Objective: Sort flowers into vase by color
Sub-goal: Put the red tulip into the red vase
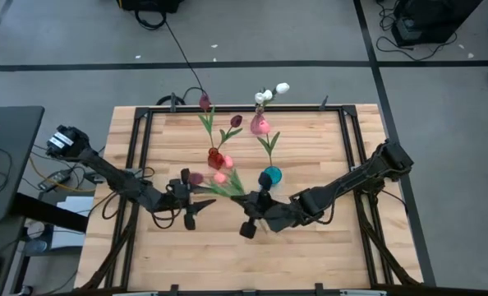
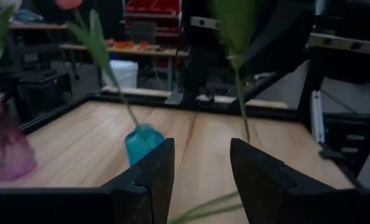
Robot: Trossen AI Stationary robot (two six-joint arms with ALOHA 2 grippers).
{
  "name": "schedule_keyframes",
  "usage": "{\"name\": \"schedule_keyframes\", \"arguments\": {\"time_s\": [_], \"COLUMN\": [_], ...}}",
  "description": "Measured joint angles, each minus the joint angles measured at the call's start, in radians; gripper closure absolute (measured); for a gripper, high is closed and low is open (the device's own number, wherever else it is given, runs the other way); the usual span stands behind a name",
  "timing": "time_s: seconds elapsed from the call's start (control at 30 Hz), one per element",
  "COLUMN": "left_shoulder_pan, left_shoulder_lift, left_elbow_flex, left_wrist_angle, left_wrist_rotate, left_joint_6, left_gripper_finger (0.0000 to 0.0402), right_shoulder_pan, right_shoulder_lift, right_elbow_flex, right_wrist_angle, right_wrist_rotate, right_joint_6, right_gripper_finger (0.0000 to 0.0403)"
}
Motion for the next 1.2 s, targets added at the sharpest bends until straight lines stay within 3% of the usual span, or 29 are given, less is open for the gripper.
{"name": "schedule_keyframes", "arguments": {"time_s": [0.17,0.37,0.63,0.73,0.9,1.2], "left_shoulder_pan": [0.016,0.035,0.036,0.036,0.037,0.036], "left_shoulder_lift": [0.087,0.166,0.228,0.229,0.229,0.229], "left_elbow_flex": [0.018,0.099,0.168,0.171,0.171,0.171], "left_wrist_angle": [0.167,0.176,0.174,0.171,0.163,0.154], "left_wrist_rotate": [0.056,0.087,0.091,0.089,0.108,0.089], "left_joint_6": [0.071,0.1,0.153,0.154,0.18,0.182], "left_gripper_finger": [0.0241,0.0241,0.0247,0.0281,0.0387,0.0399], "right_shoulder_pan": [-0.014,-0.036,-0.047,-0.047,-0.047,-0.028], "right_shoulder_lift": [0.018,0.037,0.051,0.051,0.051,0.001], "right_elbow_flex": [-0.001,-0.001,-0.002,-0.002,-0.002,-0.001], "right_wrist_angle": [0.161,0.296,0.3,0.297,0.3,0.211], "right_wrist_rotate": [-0.045,-0.091,-0.116,-0.112,-0.113,-0.139], "right_joint_6": [-0.136,-0.222,-0.231,-0.233,-0.23,-0.204], "right_gripper_finger": [0.0399,0.0399,0.0399,0.0398,0.0389,0.0337]}}
